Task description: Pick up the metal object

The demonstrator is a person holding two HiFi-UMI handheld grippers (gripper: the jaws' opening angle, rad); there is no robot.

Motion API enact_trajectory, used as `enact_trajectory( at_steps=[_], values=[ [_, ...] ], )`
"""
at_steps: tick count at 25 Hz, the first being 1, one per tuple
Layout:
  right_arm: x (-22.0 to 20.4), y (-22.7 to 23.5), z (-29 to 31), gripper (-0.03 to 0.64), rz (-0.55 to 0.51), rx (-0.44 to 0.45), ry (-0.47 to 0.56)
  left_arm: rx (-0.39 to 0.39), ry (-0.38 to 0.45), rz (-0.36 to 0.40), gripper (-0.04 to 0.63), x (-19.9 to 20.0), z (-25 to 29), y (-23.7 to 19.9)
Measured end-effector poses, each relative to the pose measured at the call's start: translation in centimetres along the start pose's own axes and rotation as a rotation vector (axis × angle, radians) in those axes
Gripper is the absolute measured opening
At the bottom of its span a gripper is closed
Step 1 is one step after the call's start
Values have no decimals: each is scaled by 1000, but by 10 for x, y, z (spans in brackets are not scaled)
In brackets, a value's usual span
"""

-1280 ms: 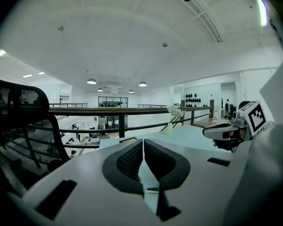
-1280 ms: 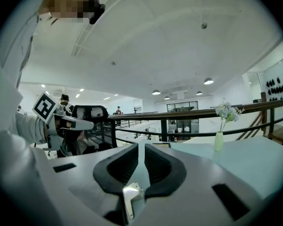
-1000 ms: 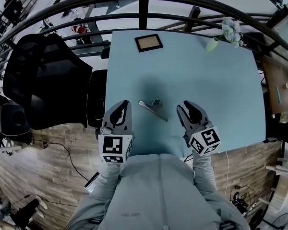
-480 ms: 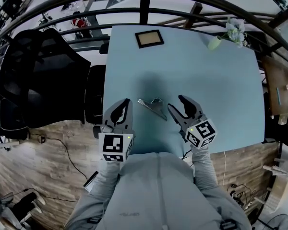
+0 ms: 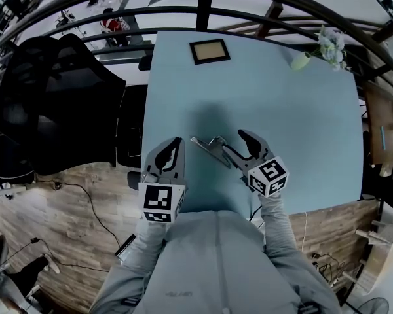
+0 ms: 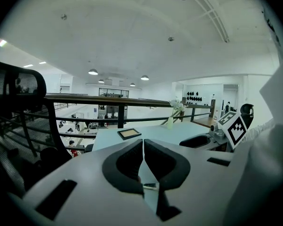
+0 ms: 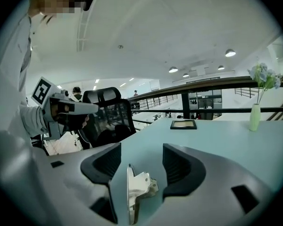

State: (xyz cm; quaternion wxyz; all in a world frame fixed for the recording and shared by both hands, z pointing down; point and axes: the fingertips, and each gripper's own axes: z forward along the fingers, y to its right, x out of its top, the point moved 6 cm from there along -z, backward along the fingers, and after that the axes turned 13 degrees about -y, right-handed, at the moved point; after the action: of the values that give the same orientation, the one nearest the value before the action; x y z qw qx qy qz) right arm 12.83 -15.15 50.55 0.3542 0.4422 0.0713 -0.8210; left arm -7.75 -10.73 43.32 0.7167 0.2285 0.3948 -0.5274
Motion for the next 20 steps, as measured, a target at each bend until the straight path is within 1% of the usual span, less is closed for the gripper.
enact_trajectory(
  at_steps=[5, 10, 16, 20],
  values=[
    [-11, -1, 24, 261, -26, 18, -77, -11, -8, -5, 32, -1, 5, -3],
    [-24, 1, 45, 259, -23, 47, -137, -23, -7, 0, 32, 4, 11, -2],
    [-50, 1, 64, 259, -24, 87, -230, -37, -16, 6, 32, 3, 14, -1],
    [-57, 0, 73, 259, -18, 114, -268, -36, -22, 7, 32, 4, 16, -2]
  ],
)
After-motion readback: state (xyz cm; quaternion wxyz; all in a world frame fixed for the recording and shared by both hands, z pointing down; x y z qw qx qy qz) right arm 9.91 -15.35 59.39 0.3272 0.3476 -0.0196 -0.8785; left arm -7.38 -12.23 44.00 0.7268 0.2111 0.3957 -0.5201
